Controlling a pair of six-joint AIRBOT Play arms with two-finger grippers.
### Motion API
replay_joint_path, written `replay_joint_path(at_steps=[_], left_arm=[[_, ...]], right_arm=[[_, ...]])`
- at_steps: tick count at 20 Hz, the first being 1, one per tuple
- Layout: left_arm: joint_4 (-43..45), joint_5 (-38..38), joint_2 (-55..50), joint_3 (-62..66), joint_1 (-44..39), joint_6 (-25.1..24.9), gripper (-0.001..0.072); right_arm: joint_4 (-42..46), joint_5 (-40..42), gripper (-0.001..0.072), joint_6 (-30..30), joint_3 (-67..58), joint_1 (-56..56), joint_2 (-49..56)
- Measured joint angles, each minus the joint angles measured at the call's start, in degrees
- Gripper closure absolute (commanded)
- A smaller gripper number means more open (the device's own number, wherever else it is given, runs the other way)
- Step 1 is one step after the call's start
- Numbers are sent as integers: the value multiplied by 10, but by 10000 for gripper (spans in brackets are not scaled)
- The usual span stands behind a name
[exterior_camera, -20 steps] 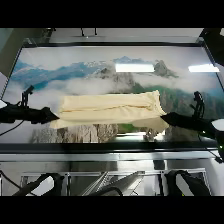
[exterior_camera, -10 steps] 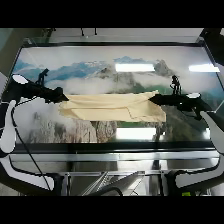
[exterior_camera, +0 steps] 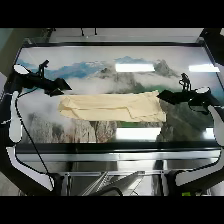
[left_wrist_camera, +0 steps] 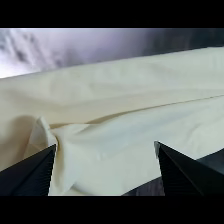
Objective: Fold the shirts.
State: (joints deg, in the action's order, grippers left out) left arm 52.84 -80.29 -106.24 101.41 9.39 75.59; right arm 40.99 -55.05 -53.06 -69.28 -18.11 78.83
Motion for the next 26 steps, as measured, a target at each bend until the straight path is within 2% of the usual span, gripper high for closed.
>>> replay_joint_path(at_steps=[5, 6, 7, 8, 9, 10, 11, 12, 17, 20, 26], left_arm=[[-2, -24, -3, 51, -30, 21, 19], [-2, -27, -3, 55, -39, 24, 20], [-2, -31, -3, 58, -50, 25, 21], [-3, -32, -3, 60, -63, 26, 87], [-4, -33, -3, 61, -78, 29, 283], [-4, -33, -3, 62, -94, 29, 495], [-3, -31, -3, 62, -112, 25, 663], [-3, -22, -3, 59, -130, 19, 694], [1, 82, -9, -5, -238, 0, 694], [1, 141, -44, -21, -305, -2, 694], [0, 171, -170, 81, -423, 28, 694]], right_arm=[[-22, -87, 30, 3, -7, 1, 47], [-32, -102, 103, 11, -7, 6, 54], [-36, -110, 280, 18, -7, 12, 59], [-37, -116, 475, 21, -6, 16, 64], [-37, -123, 657, 23, -5, 20, 68], [-38, -126, 682, 28, -5, 23, 70], [-42, -129, 683, 34, -6, 24, 70], [-46, -132, 683, 37, -8, 26, 69], [-105, -169, 683, 42, -48, 28, 22], [-135, -207, 682, 20, -81, 34, -25], [-150, -255, 682, -38, -133, 50, -117]])
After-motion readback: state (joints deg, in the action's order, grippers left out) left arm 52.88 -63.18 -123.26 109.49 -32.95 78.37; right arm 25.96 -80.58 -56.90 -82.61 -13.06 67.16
